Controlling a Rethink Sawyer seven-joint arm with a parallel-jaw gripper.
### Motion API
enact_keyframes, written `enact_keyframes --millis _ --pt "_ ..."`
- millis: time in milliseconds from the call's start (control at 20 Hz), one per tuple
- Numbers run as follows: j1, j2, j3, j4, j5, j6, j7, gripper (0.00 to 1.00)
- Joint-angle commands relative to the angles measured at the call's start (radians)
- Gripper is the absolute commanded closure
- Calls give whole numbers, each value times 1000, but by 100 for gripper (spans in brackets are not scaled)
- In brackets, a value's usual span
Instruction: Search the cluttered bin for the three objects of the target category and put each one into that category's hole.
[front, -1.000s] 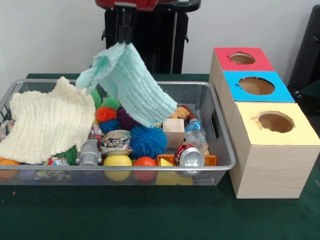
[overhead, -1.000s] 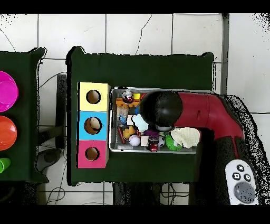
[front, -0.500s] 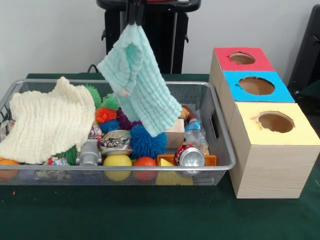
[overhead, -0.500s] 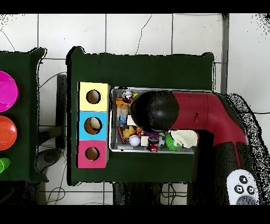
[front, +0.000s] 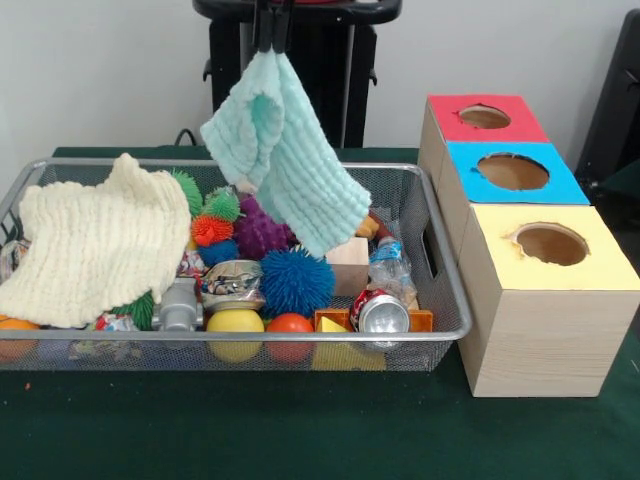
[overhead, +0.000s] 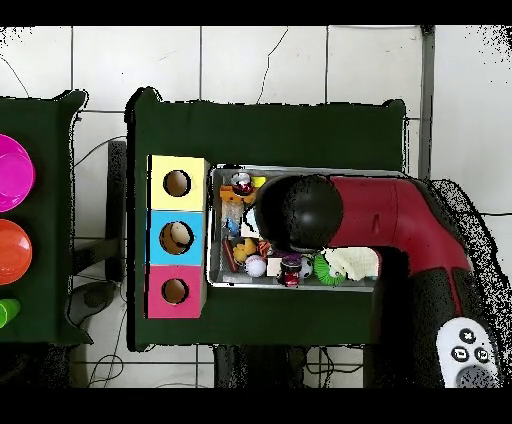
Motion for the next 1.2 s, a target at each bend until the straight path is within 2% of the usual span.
enact_keyframes --millis 50,350,650,700,1200 --pt "-29 94 74 53 -106 -37 -222 100" --pt "-43 147 76 21 -166 -51 -214 100" --pt "-59 167 92 20 -194 -45 -229 100" --pt "-64 168 99 23 -203 -49 -224 0" --pt "-74 173 123 37 -214 -61 -208 0"
